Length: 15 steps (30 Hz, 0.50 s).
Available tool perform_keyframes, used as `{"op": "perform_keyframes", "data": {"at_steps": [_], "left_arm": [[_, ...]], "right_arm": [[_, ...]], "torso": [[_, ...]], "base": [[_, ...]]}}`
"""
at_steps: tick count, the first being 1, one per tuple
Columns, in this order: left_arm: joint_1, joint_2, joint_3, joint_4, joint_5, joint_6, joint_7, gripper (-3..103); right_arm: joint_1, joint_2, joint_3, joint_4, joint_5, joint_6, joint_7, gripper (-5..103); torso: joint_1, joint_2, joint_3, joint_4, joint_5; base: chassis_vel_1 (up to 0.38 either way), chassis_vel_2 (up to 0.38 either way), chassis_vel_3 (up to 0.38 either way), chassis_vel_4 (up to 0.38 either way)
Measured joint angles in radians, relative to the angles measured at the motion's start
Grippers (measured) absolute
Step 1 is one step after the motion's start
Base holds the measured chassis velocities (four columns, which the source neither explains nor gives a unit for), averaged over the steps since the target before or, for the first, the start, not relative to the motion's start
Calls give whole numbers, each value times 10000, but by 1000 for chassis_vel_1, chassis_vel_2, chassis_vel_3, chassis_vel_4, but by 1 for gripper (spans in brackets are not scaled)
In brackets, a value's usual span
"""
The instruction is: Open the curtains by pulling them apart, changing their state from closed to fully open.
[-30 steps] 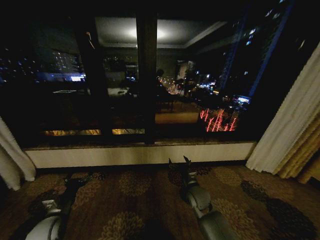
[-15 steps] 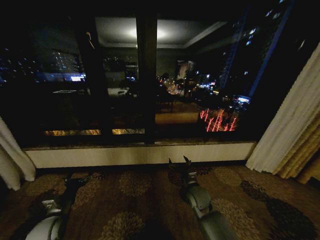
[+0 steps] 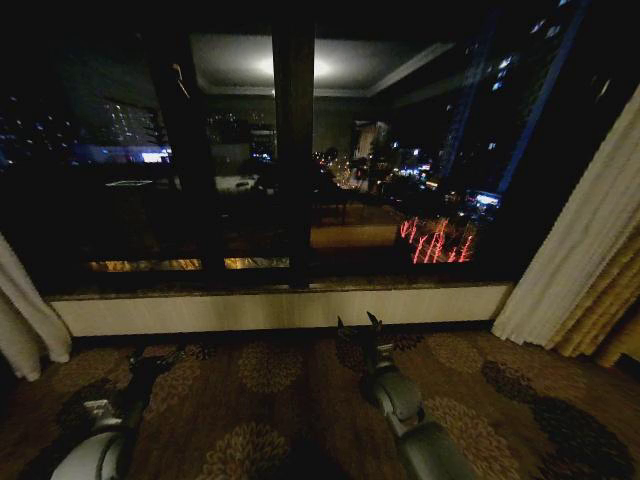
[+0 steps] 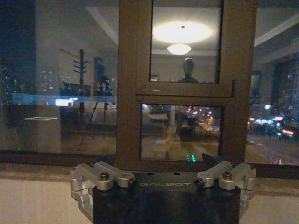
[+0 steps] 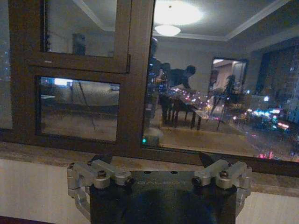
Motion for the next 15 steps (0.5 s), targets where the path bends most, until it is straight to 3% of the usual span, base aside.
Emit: {"op": "perform_keyframes", "data": {"at_steps": [15], "left_arm": [[0, 0, 0, 0, 0, 0, 0, 100]], "right_arm": [[0, 0, 0, 0, 0, 0, 0, 100]], "torso": [[0, 0, 0, 0, 0]], "base": [[0, 0, 0, 0]]}}
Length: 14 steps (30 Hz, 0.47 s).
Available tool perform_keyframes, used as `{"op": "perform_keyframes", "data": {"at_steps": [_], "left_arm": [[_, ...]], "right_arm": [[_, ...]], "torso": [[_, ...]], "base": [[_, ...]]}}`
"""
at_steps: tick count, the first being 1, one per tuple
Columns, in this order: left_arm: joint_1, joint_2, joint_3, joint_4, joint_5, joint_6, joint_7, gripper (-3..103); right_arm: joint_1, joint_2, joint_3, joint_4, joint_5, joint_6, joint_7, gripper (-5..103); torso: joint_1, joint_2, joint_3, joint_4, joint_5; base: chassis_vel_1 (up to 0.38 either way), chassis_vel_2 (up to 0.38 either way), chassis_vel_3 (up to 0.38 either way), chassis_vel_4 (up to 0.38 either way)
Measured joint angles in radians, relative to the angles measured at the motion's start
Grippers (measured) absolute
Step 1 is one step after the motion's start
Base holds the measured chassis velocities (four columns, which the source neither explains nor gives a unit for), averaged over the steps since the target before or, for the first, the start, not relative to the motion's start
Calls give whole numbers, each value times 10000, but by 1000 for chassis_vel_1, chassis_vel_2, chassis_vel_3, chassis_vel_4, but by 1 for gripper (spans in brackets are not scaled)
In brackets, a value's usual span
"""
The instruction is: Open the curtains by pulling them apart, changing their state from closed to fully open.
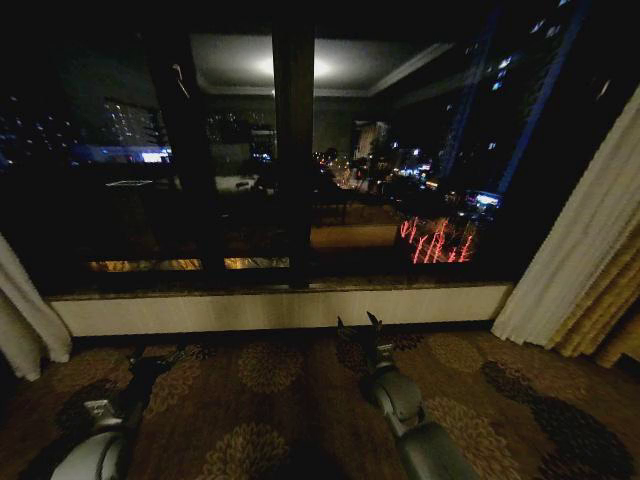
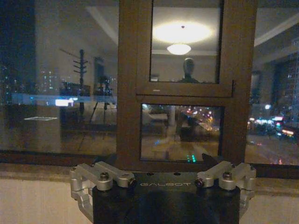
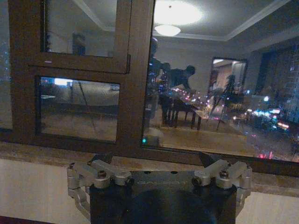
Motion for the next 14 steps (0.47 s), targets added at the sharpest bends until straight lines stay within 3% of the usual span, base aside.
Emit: {"op": "perform_keyframes", "data": {"at_steps": [14], "left_arm": [[0, 0, 0, 0, 0, 0, 0, 100]], "right_arm": [[1, 0, 0, 0, 0, 0, 0, 100]], "torso": [[0, 0, 0, 0, 0]], "base": [[0, 0, 0, 0]]}}
